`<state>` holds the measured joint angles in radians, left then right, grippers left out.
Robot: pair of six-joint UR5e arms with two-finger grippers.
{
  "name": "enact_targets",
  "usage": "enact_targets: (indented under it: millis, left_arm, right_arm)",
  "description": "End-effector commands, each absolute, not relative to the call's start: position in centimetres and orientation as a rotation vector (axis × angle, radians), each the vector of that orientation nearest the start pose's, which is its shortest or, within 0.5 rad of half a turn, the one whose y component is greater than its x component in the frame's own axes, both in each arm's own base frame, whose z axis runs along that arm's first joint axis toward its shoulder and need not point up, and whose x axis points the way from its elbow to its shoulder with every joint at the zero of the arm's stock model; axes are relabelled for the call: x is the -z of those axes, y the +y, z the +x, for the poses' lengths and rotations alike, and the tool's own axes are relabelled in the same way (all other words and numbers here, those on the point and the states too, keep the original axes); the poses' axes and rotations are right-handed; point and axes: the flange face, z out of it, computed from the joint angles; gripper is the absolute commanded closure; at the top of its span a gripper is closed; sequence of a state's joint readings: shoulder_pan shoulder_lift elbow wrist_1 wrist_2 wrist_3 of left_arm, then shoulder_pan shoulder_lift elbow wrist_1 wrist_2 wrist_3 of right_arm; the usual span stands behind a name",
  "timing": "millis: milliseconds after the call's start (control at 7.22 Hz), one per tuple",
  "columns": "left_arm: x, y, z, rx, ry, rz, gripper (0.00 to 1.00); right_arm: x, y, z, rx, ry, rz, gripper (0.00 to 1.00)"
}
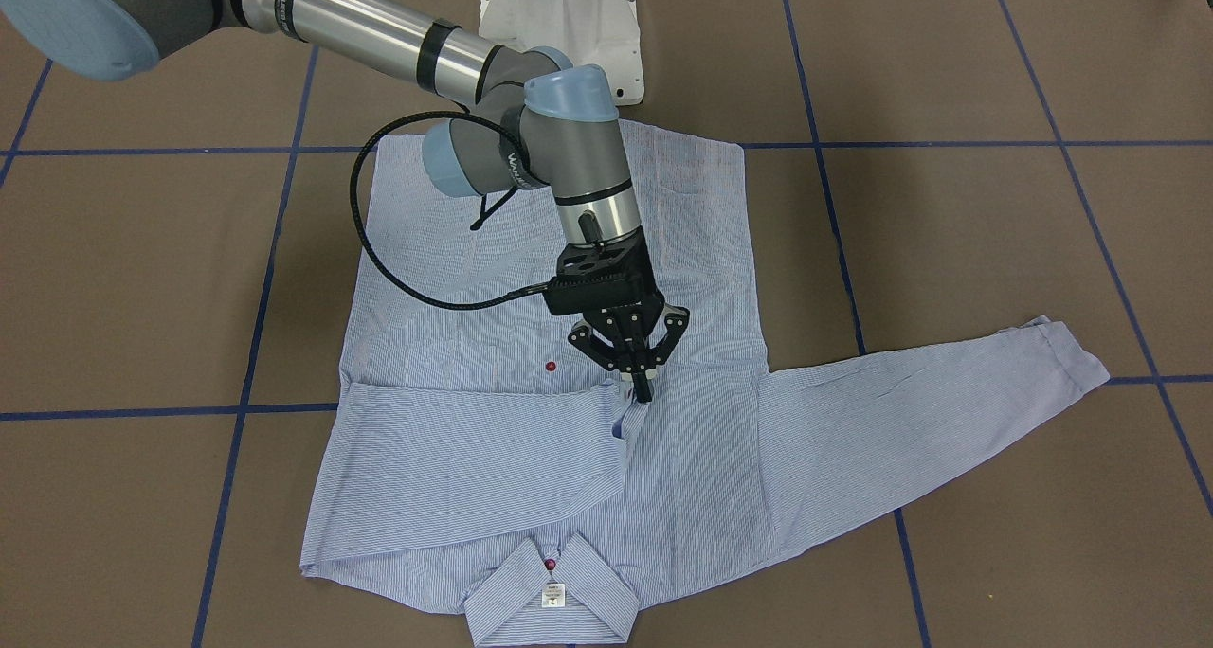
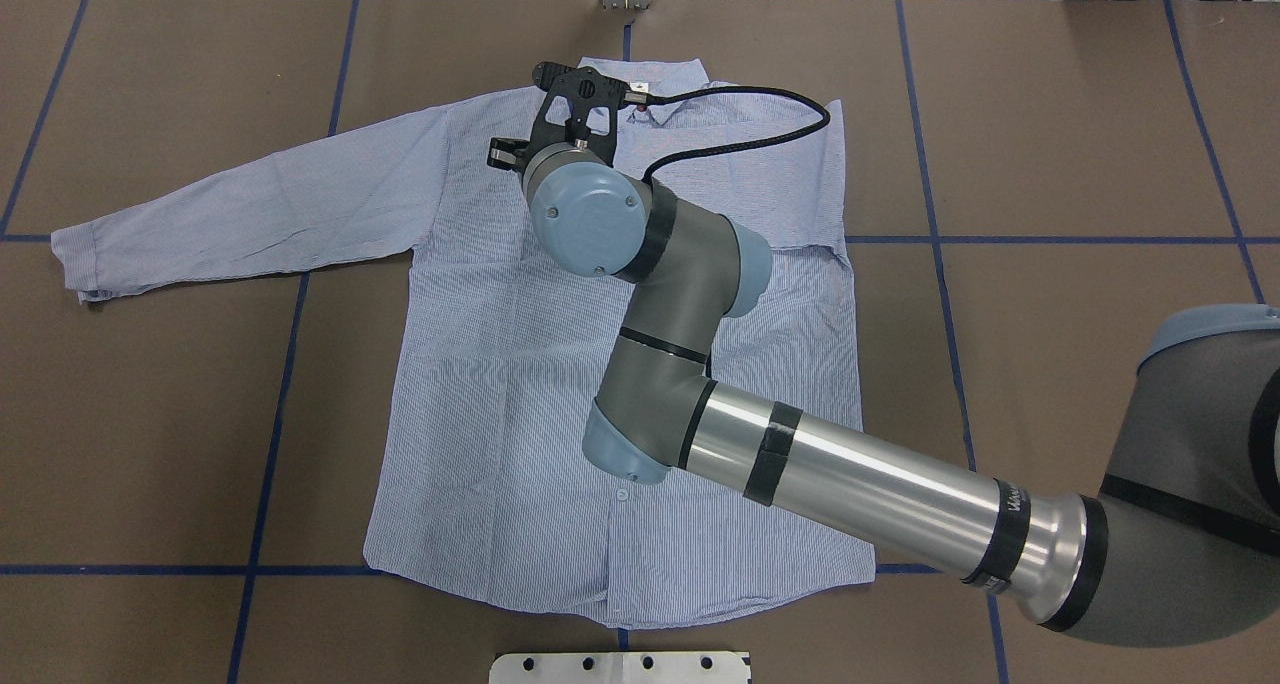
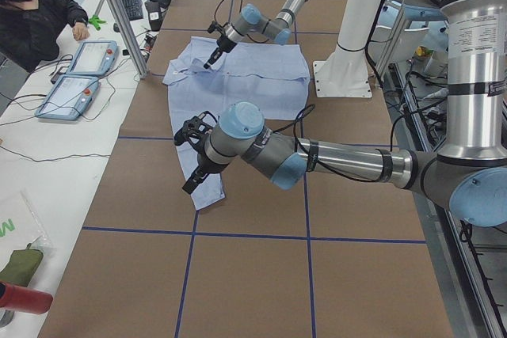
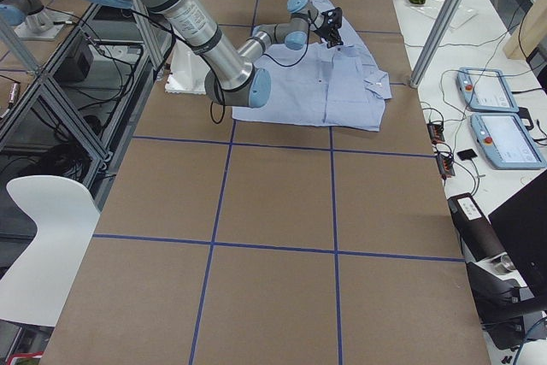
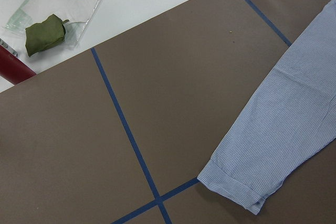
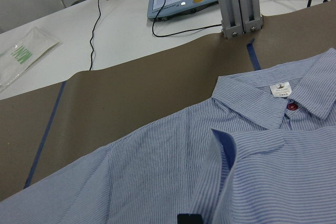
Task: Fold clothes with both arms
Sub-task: 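Carry the cuff across the chest toward the collar and release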
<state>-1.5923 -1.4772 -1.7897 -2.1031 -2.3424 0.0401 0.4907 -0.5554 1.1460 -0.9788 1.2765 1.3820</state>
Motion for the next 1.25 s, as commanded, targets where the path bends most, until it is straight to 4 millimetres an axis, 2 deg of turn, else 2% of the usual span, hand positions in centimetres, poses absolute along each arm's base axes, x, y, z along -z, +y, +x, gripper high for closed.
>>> enact_targets:
  millis: [0, 139, 277, 416, 554, 693, 831, 970, 1109]
  left_arm:
    - [-53.3, -47.1, -7.4, -0.269, 0.724, 0.645, 0.0]
    - [-53.3, -47.1, -7.4, -0.269, 0.724, 0.645, 0.0]
    - [-53.3, -47.0, -7.4, -0.268, 0.725, 0.644, 0.0]
    - [-53.5, -47.1, -7.4, -0.265, 0.725, 0.64, 0.0]
    - [-53.7, -47.1, -7.4, -0.266, 0.725, 0.638, 0.0]
    - [-53.7, -47.2, -7.4, -0.267, 0.725, 0.637, 0.0]
    - [-53.0, -47.3, -7.4, -0.27, 0.724, 0.652, 0.0]
    - [-51.9, -47.1, -7.4, -0.296, 0.716, 0.717, 0.0]
    - [-52.8, -47.3, -7.2, -0.291, 0.722, 0.734, 0.0]
  right_arm:
    - [-10.2, -51.5, -66.1, -0.417, -0.991, 0.615, 1.0]
    - [-9.6, -51.1, -66.5, -0.412, -0.995, 0.61, 0.95]
    - [-9.6, -50.4, -67.1, -0.444, -1.009, 0.582, 0.2]
    - [-7.7, -50.5, -67.1, -0.453, -0.974, 0.564, 0.01]
    - [-4.0, -50.7, -66.8, -0.447, -0.878, 0.537, 0.0]
    - [-2.1, -51.6, -65.5, -0.45, -0.825, 0.512, 0.0]
    - [-2.6, -54.8, -62.8, -0.455, -0.814, 0.436, 0.0]
    - [-3.9, -59.3, -57.6, -0.452, -0.853, 0.32, 0.0]
    - [-6.1, -61.3, -52.5, -0.38, -0.88, 0.281, 0.0]
